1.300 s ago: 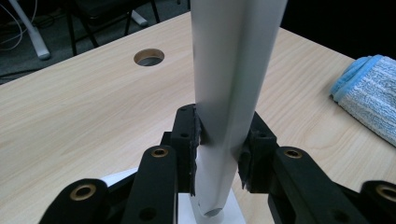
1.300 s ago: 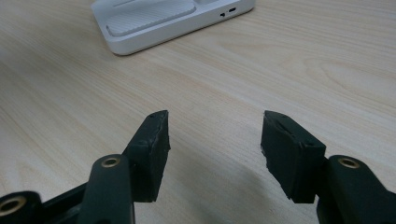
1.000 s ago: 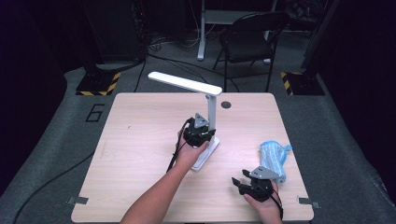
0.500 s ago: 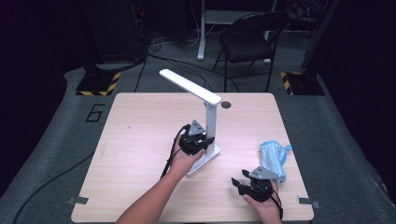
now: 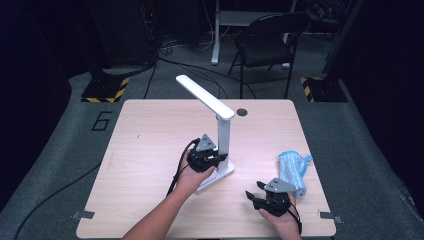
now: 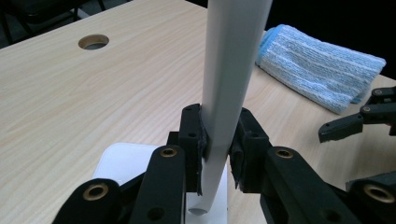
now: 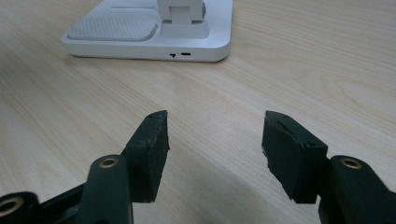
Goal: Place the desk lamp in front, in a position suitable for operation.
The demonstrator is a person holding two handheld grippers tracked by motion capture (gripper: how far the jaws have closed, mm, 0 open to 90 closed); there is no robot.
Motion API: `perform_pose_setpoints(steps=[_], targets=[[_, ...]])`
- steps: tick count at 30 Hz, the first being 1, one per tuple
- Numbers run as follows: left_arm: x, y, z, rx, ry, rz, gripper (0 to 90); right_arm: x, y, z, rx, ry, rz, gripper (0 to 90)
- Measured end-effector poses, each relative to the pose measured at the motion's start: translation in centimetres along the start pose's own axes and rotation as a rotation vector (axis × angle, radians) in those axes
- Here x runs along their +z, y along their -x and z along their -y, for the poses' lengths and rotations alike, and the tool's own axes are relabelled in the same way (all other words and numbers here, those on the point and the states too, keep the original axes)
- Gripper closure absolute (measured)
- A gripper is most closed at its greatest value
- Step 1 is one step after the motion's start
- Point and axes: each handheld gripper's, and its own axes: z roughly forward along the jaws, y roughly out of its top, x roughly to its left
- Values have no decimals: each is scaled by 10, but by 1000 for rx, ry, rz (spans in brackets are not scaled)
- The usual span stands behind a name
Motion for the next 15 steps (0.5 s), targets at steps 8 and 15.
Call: perform_pose_setpoints(steps=[8, 15], targets=[[-11, 2, 6, 8, -10, 34, 757, 1, -2, -7, -10, 3, -19, 405], [-17, 4, 10, 14, -15, 74, 753, -1, -4, -19, -27, 18, -41, 405]])
